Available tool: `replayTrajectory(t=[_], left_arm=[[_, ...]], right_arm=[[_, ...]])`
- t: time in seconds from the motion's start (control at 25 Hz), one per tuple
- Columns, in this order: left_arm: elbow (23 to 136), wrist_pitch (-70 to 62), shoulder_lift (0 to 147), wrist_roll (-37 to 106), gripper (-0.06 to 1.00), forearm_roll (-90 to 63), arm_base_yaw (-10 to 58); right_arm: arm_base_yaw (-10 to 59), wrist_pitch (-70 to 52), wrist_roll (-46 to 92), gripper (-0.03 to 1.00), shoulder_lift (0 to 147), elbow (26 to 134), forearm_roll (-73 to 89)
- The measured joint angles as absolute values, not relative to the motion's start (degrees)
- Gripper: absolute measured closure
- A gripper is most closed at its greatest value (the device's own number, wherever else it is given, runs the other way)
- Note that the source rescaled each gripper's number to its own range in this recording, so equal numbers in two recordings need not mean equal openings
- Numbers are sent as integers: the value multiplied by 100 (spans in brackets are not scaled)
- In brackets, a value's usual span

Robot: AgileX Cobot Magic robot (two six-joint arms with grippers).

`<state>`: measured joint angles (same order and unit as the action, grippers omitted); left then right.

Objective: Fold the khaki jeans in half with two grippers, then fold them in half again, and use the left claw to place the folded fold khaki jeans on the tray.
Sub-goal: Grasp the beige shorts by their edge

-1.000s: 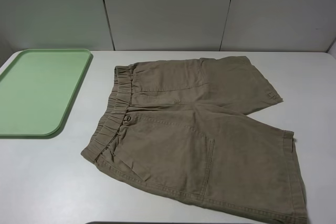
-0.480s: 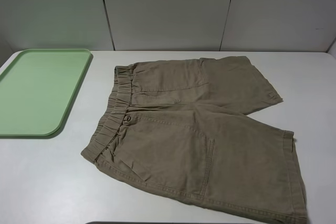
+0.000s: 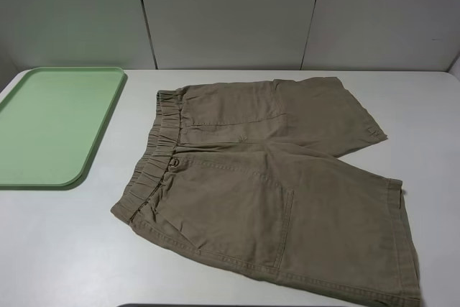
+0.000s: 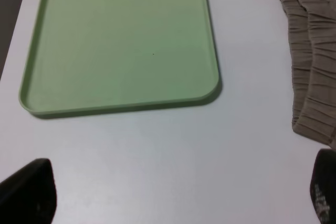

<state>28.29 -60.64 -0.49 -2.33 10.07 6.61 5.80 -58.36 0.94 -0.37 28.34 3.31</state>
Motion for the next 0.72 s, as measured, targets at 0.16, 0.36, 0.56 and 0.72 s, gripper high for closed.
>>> replayTrajectory(t=[0.16, 0.36, 0.56, 0.72], left_arm=[[2829, -6064, -49, -233, -6, 1007, 661], [2829, -6064, -49, -233, -6, 1002, 661], [2860, -5970, -49, -233, -6, 883, 737], [3073, -5924, -49, -38, -6, 876, 1013]], right_arm=[[788, -5836, 93, -3, -37, 2834, 335], [823, -5829, 93, -3, -37, 2834, 335], [823, -5829, 250, -3, -37, 2834, 375], [823, -5821, 473, -3, -37, 3024, 514]])
